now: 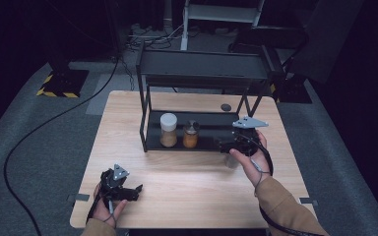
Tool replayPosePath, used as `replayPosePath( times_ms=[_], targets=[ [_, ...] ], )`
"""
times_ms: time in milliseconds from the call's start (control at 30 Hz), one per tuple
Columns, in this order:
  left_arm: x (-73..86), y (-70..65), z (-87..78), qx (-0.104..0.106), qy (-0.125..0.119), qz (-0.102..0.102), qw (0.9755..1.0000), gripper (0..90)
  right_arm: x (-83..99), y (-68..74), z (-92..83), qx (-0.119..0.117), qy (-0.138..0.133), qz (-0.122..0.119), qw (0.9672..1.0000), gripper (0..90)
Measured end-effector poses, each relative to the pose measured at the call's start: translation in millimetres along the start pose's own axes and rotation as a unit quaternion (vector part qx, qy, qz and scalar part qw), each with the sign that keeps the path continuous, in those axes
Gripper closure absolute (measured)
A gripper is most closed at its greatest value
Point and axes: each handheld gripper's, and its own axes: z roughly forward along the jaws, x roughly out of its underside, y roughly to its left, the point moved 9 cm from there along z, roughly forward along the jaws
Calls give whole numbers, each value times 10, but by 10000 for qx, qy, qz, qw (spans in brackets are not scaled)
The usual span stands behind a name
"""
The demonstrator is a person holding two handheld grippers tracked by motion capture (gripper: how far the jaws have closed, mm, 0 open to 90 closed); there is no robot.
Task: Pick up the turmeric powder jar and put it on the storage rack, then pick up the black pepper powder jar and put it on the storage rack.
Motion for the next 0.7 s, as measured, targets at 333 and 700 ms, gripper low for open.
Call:
replayPosePath(
  times_ms=[333, 700],
  targets=[
    [0, 0, 0, -1, 4, 3, 10000, 5, 114, -67, -204, 36, 16, -72, 10000, 83],
    [-1, -1, 0, -4, 2, -1, 10000, 5, 311, -148, -292, 90, -38, 34, 9999, 82]
  ],
)
